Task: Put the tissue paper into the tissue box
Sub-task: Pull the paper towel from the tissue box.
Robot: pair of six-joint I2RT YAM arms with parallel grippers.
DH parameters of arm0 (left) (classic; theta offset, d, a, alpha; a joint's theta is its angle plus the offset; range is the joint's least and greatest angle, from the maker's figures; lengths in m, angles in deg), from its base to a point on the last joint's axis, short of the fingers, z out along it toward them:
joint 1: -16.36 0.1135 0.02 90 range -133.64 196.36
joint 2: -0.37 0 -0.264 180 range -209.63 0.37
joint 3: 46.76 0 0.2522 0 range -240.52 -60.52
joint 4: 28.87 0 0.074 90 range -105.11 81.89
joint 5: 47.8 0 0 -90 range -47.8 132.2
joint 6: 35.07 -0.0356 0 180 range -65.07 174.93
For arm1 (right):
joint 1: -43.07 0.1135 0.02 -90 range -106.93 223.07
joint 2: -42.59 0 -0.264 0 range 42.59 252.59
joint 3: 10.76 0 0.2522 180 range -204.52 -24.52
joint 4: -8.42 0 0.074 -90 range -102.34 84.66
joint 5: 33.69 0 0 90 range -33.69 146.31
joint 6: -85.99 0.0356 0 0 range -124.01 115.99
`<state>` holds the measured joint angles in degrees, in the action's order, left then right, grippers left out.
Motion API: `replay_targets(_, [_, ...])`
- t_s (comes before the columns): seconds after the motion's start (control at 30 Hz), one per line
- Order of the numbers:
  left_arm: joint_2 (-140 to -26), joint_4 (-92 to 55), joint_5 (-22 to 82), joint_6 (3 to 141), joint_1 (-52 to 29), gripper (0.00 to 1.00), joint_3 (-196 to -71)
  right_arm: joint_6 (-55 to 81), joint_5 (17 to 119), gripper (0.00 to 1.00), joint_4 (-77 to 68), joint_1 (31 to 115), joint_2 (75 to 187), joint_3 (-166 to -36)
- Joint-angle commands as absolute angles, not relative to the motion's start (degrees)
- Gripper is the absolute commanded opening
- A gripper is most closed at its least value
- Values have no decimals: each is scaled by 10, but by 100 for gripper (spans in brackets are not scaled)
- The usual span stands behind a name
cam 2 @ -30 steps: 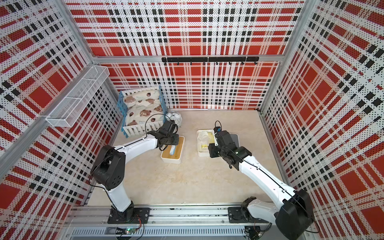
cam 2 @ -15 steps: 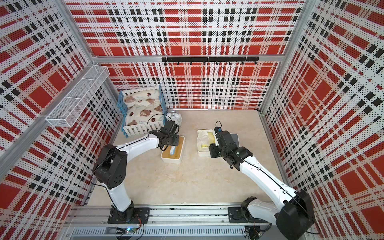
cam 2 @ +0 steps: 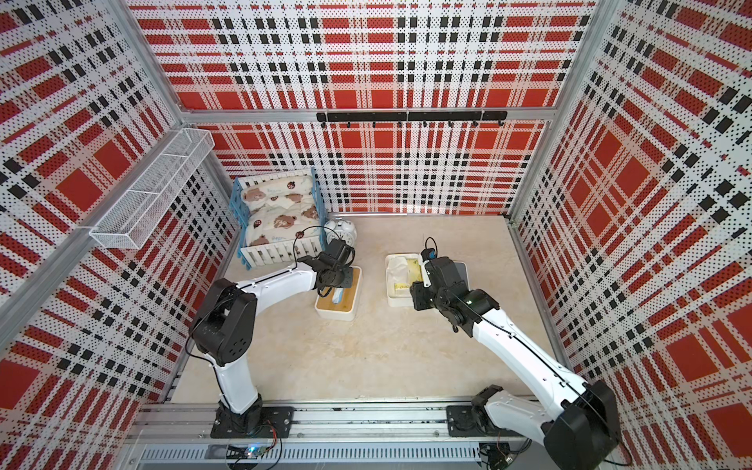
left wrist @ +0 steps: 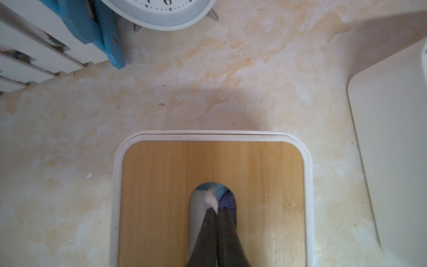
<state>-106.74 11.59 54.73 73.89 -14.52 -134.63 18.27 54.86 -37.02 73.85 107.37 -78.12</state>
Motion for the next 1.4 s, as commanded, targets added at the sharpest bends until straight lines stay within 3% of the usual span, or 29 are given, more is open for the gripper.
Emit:
replay_targets(0.0, [-1075,134,559,739,-154,0,-1368,181,553,40,-379,735,1060,-778])
replay_targets(1.13, [-1070,253,591,721,-157,0,-1481,185,576,39,-395,734,1046,-783])
replay_targets(1.37, [-1021,216,633,725,-159,25,-1449,184,571,40,-406,734,1042,-791])
